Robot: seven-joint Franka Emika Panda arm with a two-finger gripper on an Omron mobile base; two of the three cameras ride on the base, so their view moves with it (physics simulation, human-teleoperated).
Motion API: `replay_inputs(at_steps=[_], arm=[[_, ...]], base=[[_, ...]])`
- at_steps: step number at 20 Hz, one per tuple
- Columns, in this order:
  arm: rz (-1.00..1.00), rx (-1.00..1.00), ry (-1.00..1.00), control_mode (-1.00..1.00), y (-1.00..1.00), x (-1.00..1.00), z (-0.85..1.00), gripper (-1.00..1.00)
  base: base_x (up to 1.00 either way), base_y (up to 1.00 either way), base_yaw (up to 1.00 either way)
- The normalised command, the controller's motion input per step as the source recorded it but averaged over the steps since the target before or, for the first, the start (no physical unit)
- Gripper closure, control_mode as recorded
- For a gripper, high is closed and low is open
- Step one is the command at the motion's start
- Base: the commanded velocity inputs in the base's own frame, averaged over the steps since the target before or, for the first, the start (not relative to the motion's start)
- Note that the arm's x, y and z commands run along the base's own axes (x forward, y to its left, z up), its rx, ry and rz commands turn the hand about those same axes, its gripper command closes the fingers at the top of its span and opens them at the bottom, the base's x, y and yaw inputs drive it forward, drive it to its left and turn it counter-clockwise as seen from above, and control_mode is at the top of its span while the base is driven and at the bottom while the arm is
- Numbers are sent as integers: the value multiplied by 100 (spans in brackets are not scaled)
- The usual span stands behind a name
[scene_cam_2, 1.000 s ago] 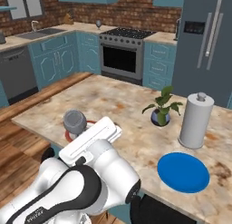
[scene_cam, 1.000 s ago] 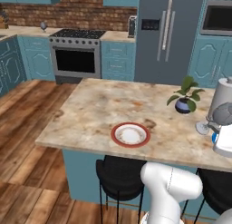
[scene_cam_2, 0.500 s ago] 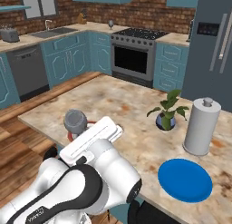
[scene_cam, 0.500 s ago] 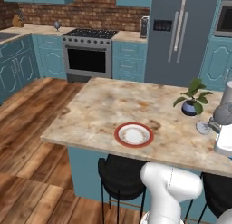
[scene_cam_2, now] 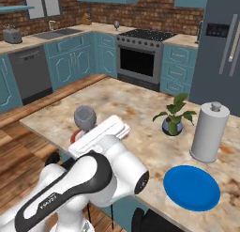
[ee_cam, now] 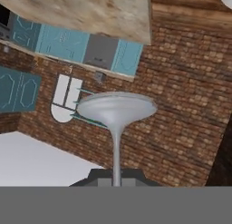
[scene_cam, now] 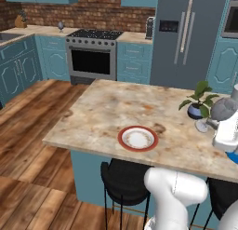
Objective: Retrieve the wine glasses from the counter and place one next to each plate.
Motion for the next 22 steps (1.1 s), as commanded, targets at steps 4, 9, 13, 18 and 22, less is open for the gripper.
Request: replay_inputs(at_steps=[4,9,13,18,22], arm=[[3,-12,13,-100,0,60,-23,100],[3,-14,22,-100,0,68,-45,100],[6,-7,15,-100,0,62,-41,100],[7,-1,3,-100,-2,54,-30,100],[7,-2,0,-100,0,34,-37,100]], base=[[0,0,0],[0,0,0],[0,0,0],[0,0,0],[0,0,0]])
